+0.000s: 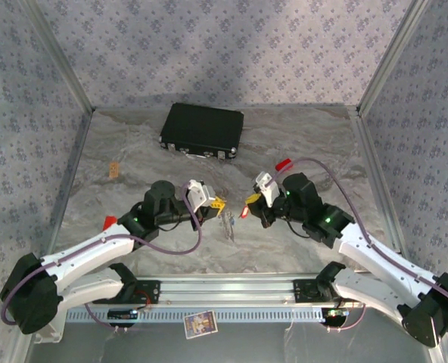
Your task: Put the keys on the keyring
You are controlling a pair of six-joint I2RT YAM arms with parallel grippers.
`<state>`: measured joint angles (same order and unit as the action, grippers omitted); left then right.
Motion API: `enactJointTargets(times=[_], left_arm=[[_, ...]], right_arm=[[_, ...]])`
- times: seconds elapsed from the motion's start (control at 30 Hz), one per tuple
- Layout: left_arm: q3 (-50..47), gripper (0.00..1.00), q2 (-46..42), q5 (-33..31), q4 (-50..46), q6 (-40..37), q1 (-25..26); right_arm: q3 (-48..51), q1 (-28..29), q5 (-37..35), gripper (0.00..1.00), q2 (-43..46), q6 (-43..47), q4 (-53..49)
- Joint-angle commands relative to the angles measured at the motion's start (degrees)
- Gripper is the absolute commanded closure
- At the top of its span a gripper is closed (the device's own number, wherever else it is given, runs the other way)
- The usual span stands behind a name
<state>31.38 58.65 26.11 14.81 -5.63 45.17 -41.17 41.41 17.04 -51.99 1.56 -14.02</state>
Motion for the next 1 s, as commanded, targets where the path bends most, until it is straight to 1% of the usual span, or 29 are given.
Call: enactJointTargets(times=[0.0,0.17,0.47,0.57,0.8,0.97], left_arm=[[2.8,1.0,0.3,0.6,-1.1,1.4,0.4],[3.7,1.0,1.1,1.1,-2.1,1.8,0.4],[4.1,1.0,2.2,1.7,-2.6,3.1,0.4],[4.1,1.0,2.3,1.6,-2.6,3.3,0.4],[3.9,1.0,2.7,1.6,-2.2,3.9,0.4],[4.0,1.0,2.7,1.4,-2.1,3.9,0.4]], right_arm=[[-2.4,0.5,3.1,1.0,-0.8,2.8,1.7],[-3.4,1.6,4.5,1.0,-2.8,3.4,2.7],[-4.7,4.2,2.9,1.0,-6.5,4.8,4.8],[-4.8,4.6,2.0,1.0,-6.9,5.2,5.7],[-5.3,5.2,3.1,1.0,-7.8,5.8,6.9],[-5.5,5.7,2.3,1.0,-8.5,6.2,7.4]])
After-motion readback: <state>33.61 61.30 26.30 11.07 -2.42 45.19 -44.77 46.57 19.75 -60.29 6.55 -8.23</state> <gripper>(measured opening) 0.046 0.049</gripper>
